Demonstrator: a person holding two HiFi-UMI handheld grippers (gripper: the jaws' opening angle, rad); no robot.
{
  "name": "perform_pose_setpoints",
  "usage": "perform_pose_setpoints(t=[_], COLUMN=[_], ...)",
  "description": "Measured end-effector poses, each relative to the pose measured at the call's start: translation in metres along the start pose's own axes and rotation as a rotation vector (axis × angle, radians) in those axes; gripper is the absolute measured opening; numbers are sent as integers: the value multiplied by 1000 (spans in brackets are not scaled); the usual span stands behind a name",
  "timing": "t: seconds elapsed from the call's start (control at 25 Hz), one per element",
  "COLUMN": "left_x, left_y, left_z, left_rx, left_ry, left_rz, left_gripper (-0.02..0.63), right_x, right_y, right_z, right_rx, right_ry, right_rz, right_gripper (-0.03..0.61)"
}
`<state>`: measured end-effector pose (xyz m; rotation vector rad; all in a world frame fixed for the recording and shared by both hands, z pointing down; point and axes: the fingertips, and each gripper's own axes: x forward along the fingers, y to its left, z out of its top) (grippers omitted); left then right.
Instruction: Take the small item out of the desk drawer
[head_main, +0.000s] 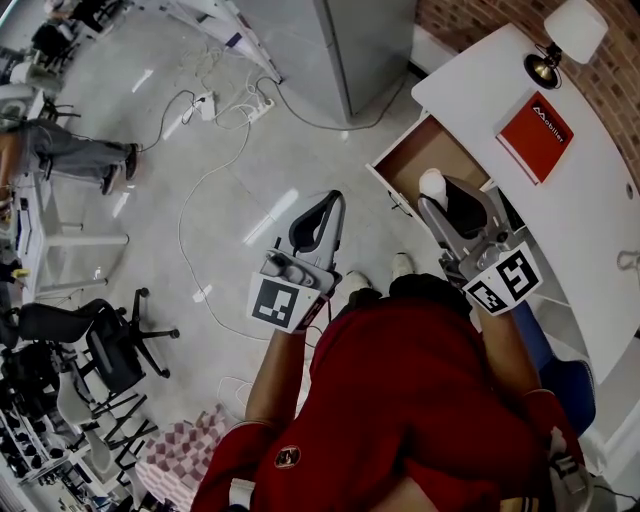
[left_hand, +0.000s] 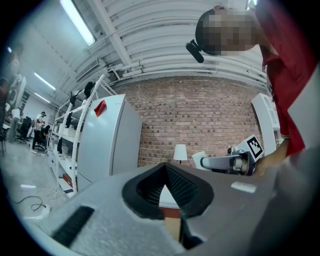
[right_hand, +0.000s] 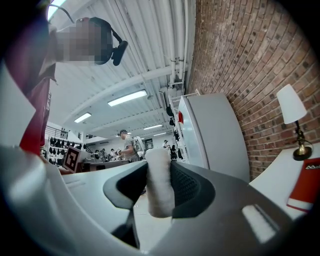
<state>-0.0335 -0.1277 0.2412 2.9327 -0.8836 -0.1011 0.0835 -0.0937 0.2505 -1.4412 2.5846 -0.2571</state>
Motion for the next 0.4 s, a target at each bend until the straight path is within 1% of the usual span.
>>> perform_pose_setpoints(t=[0.4], left_x=[-3], left_y=[8], left_z=[-6], left_rx=[-12], left_ry=[4], left_rz=[13], left_gripper=[3], right_x=[0], right_y=[-6], right_z=[-8], right_rx=[5], right_ry=[6], right_rz=[-23], right_gripper=[153])
